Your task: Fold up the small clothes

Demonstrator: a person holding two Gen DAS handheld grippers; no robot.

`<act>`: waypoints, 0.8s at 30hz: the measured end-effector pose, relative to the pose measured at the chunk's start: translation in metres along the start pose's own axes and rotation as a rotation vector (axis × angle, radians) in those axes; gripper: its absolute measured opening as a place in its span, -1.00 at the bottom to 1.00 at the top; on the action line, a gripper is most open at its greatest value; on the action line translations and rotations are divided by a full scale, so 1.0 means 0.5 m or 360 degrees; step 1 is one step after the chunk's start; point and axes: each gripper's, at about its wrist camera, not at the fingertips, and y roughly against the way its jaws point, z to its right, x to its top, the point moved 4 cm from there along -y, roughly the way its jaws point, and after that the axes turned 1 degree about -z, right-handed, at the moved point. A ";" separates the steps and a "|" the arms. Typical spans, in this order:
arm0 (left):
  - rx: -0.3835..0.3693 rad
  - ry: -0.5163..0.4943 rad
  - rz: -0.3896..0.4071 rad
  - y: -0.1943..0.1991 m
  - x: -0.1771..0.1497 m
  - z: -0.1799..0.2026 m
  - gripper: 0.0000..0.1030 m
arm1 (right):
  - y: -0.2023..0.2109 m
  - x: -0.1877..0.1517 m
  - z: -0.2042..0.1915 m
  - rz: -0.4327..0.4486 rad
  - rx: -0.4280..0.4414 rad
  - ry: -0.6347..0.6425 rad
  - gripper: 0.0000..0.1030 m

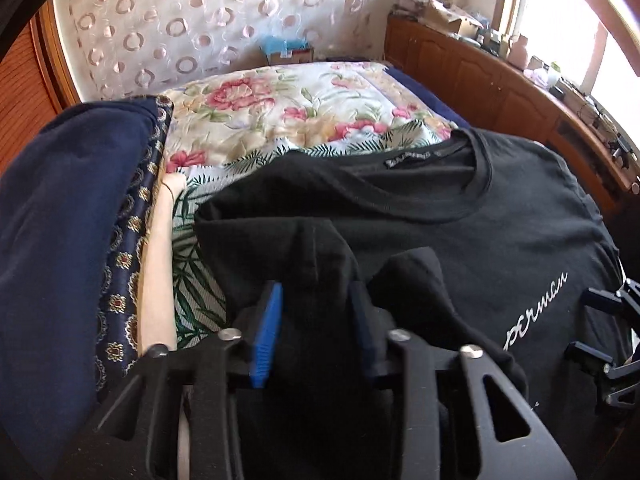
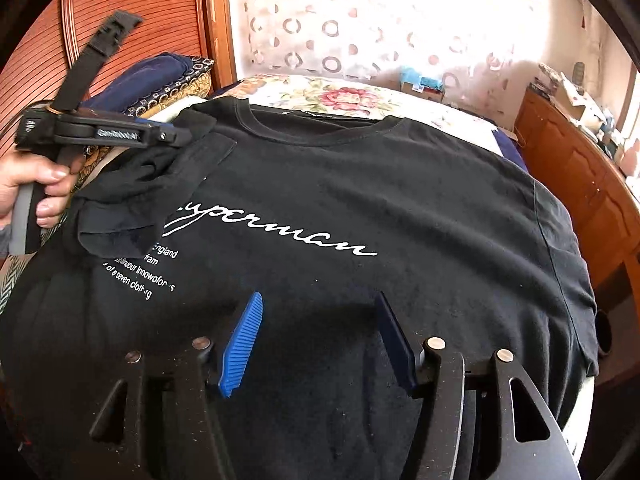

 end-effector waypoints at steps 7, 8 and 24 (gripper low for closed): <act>0.0030 -0.0051 0.0203 0.126 0.019 -0.019 -0.88 | 0.007 -0.007 0.017 0.0005 -0.0002 0.0004 0.19; 0.0047 -0.0035 0.0262 0.160 0.025 -0.033 -0.88 | 0.010 -0.009 0.017 0.0005 -0.0008 0.0008 0.19; 0.0186 -0.0016 0.0453 0.301 0.010 -0.127 0.28 | 0.018 -0.011 0.027 -0.0001 -0.0019 0.0009 0.22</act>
